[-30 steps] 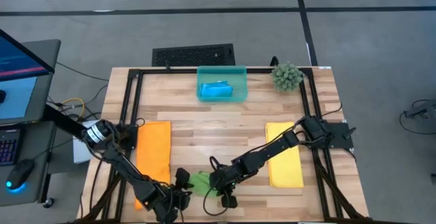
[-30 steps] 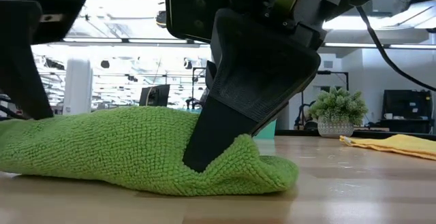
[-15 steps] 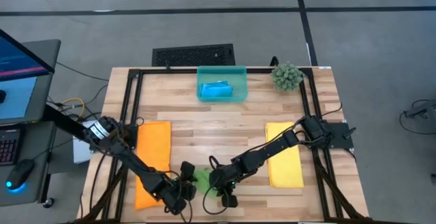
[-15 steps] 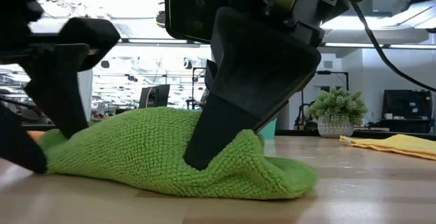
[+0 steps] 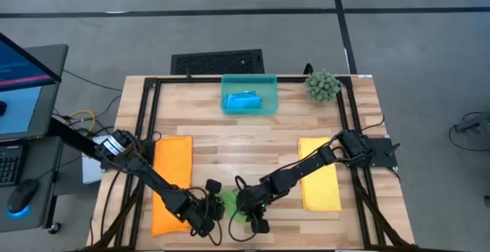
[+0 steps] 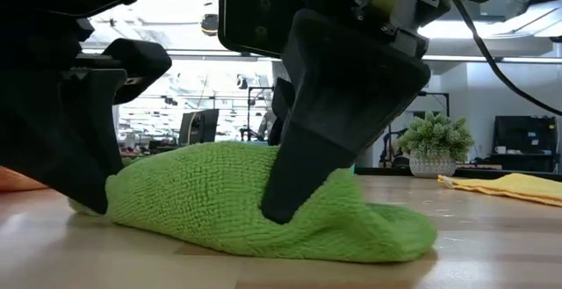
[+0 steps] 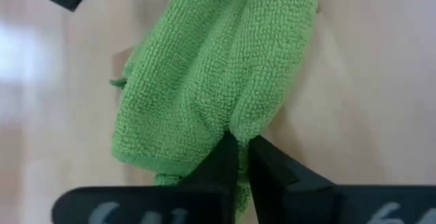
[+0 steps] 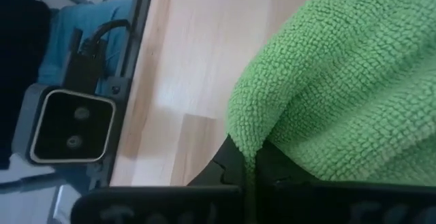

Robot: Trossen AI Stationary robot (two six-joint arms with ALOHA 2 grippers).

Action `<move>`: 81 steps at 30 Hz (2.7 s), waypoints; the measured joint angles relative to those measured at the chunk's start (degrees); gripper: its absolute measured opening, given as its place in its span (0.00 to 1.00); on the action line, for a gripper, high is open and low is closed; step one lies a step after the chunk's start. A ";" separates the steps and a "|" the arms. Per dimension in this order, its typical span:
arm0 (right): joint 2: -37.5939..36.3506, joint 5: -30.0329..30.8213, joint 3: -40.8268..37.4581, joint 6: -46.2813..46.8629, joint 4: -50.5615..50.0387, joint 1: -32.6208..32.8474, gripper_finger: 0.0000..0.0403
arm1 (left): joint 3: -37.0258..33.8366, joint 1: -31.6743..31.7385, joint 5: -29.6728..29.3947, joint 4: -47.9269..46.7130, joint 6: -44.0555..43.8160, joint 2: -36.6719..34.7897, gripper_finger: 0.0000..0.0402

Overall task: Roll microfiber towels into tight, uniform cylinder then place into a basket
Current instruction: Roll the green towel

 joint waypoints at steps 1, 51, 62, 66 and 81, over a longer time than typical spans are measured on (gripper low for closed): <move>0.00 -1.17 0.00 -0.32 -0.01 0.00 0.04 | 0.79 0.05 1.86 -0.68 -1.50 0.00 0.03; -0.11 -7.54 0.06 2.10 -2.64 3.07 0.53 | 11.60 14.23 28.94 -8.89 -8.96 2.69 0.02; -8.86 2.09 -0.24 2.45 -21.36 5.22 0.37 | 11.88 13.81 28.86 -7.10 -7.36 2.69 0.02; -10.81 10.54 -0.24 3.54 -26.05 6.67 0.34 | 11.92 13.84 28.85 -4.11 -6.68 2.58 0.02; -5.51 7.17 0.11 6.25 -22.26 6.09 0.35 | 11.68 13.51 29.93 -2.84 -8.32 3.06 0.02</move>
